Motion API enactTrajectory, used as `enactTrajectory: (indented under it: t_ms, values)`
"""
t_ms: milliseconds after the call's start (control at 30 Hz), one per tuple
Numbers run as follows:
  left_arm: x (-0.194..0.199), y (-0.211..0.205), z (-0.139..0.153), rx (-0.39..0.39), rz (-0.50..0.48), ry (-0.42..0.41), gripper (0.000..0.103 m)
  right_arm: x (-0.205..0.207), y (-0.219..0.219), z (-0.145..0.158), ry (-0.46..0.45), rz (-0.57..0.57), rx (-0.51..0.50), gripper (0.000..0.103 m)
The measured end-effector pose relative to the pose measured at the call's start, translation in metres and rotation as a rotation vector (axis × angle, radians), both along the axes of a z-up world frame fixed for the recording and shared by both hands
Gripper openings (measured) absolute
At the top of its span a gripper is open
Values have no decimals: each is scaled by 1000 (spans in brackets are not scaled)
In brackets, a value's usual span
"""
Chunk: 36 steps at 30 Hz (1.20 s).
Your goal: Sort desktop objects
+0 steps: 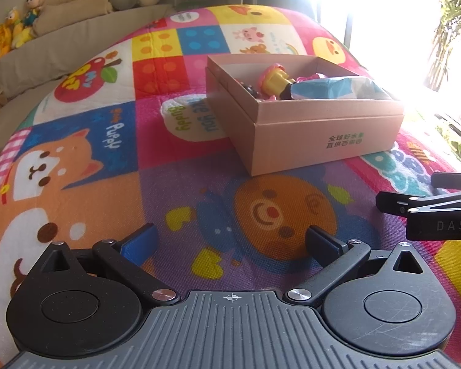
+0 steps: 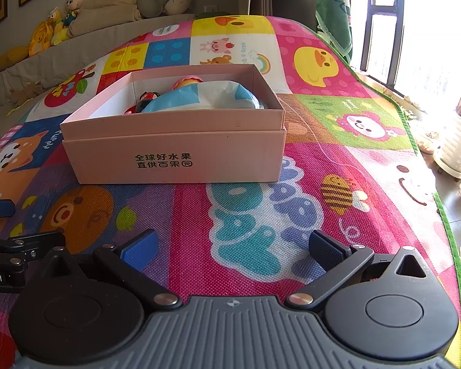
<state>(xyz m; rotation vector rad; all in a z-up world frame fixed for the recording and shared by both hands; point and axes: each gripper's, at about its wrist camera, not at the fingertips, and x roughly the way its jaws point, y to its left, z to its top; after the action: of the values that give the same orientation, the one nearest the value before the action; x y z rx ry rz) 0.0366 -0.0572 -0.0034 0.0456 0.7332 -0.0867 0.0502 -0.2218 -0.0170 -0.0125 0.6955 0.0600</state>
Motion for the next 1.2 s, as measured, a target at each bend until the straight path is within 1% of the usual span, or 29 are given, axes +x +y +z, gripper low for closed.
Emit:
enactTrajectory:
  t_ms: [1200]
  values:
    - [-2, 0, -1, 5, 2, -1, 103, -3, 0, 0, -1, 0, 2, 103]
